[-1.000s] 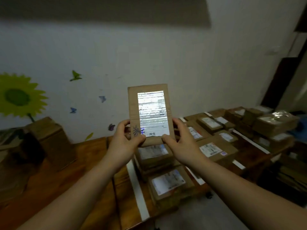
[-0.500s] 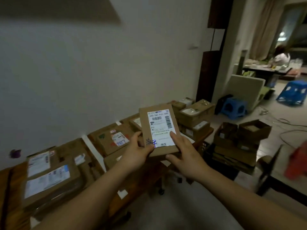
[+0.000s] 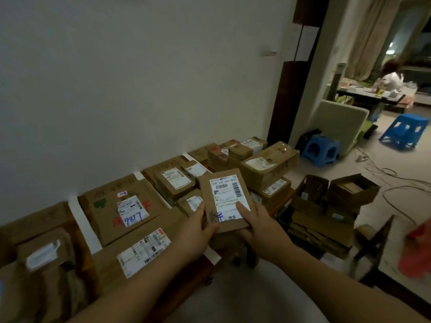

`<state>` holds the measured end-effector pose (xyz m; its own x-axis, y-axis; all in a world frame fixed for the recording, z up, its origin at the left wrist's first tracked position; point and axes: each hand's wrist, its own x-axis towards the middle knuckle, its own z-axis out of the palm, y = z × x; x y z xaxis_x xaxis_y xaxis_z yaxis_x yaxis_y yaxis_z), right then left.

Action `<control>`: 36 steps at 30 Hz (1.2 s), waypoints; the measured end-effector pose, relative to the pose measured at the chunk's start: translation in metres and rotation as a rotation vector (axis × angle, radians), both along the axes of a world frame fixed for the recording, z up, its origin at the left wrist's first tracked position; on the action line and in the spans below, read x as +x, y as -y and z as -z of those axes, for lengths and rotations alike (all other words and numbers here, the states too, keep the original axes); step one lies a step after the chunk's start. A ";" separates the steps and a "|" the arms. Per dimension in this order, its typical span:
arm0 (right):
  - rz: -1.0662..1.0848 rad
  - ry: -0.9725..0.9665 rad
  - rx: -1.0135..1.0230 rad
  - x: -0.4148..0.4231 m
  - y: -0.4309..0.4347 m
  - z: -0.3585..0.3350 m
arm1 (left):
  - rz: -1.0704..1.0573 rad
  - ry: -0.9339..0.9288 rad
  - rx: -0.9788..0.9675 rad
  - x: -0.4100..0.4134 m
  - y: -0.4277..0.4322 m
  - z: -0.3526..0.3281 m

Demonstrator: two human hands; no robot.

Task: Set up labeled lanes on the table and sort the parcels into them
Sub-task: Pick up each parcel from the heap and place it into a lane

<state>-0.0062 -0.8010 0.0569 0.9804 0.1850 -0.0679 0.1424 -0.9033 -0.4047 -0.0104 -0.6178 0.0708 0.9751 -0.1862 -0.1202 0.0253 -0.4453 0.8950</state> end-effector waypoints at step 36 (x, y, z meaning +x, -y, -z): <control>-0.454 -0.306 -0.122 0.239 0.094 0.127 | -0.085 -0.266 0.978 0.181 0.032 0.128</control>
